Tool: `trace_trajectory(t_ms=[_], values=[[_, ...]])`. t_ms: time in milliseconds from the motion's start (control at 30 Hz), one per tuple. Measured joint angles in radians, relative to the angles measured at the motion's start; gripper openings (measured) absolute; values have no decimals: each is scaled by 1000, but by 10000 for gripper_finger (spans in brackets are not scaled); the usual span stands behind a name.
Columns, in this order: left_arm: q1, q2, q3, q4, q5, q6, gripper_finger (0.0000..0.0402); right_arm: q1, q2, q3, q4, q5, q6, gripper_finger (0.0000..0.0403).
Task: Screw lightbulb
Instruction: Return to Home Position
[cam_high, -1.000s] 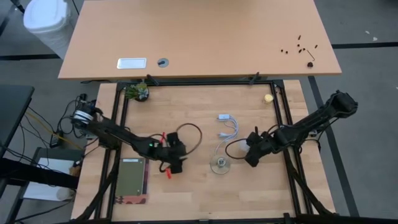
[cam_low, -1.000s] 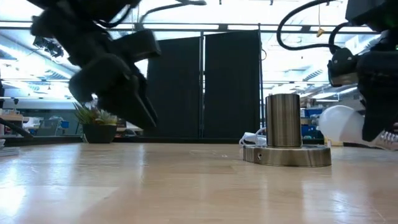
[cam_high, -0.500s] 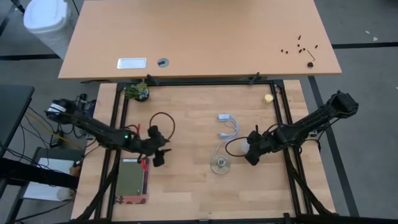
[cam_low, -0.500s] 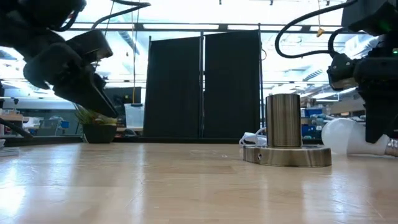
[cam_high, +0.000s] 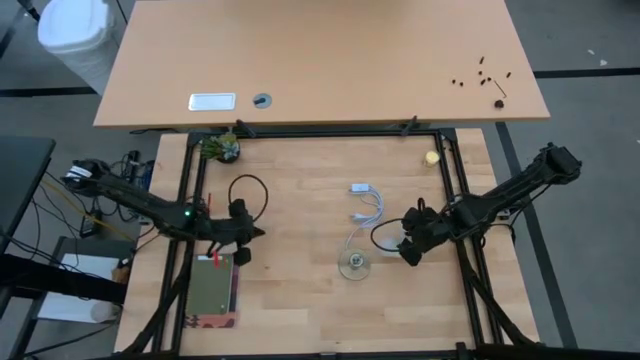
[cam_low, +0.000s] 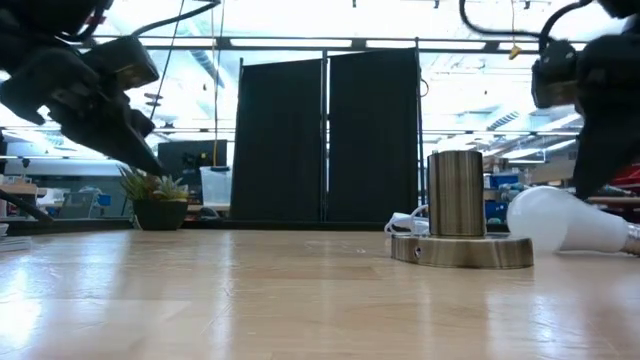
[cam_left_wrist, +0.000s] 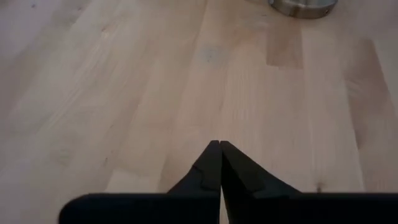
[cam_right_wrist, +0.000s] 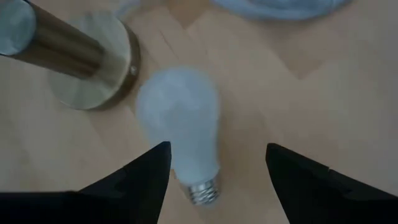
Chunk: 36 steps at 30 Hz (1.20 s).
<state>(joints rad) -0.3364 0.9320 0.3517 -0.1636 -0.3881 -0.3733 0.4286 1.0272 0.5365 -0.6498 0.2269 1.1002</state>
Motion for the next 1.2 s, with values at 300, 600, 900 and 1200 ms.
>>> trace_trajectory(t_ms=[300, 600, 900, 1200], values=[[0, -227, -30, -32, 15, 74, 3, 145, -105, -18, 96, 354, -191, 272], [0, -426, -281, 256, 93, 5, 1, 254, -97, -240, 728, 367, -385, 257], [0, -443, -343, 250, 63, -19, 0, 367, 32, -229, 747, 324, -346, 219], [0, -443, -343, 256, 100, -15, 0, 442, 7, -228, 873, 270, -415, 201]])
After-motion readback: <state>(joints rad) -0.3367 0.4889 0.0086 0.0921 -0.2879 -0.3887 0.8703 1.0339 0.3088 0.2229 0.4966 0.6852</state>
